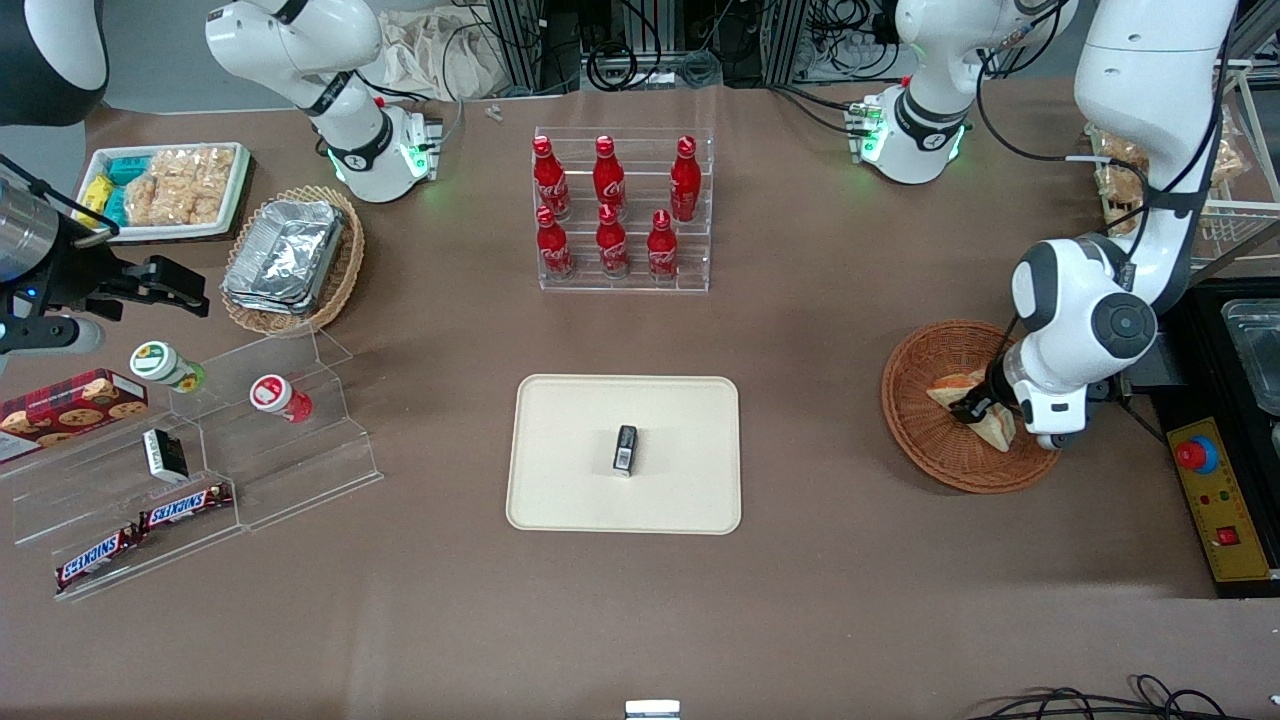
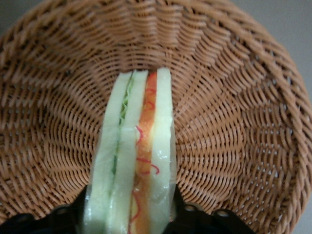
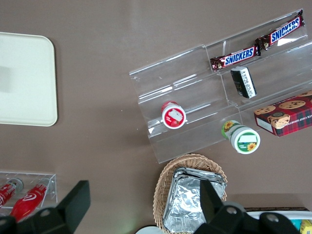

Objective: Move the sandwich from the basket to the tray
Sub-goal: 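Lower the left gripper and close it on the sandwich wedge, then lift the sandwich and carry it toward the white tray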

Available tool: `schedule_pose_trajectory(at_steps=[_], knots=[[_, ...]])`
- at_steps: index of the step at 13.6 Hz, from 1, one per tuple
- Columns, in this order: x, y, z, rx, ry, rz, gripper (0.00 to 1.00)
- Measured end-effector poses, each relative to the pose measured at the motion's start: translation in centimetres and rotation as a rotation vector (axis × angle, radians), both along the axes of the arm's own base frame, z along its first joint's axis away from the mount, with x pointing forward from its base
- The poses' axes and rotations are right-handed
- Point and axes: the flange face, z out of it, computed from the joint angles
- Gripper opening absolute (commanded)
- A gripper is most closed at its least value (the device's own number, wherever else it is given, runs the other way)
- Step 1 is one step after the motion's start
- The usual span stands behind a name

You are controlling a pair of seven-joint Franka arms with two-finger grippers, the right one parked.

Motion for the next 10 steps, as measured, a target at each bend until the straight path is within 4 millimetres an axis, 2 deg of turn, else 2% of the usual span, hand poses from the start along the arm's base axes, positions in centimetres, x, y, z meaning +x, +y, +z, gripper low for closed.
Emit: schedule_pose_trajectory(at_steps=[2, 4, 5, 7, 8, 9, 10], knots=[[0.7, 0.3, 3.2, 0.001, -0.021, 0.001, 0.00], [1.4, -0.5, 9.6, -0.003, 0.013, -0.025, 0.00], [1.7, -1.7, 13.6, -0.007, 0.030, -0.054, 0.00], [1.9, -6.5, 20.6, -0.019, 0.040, -0.182, 0.00], [1.9, -9.8, 22.7, -0.036, 0.032, -0.291, 0.00], [1.6, -13.2, 23.6, -0.062, 0.024, -0.405, 0.00], [1.1, -16.4, 23.4, -0.087, 0.025, -0.498, 0.00]])
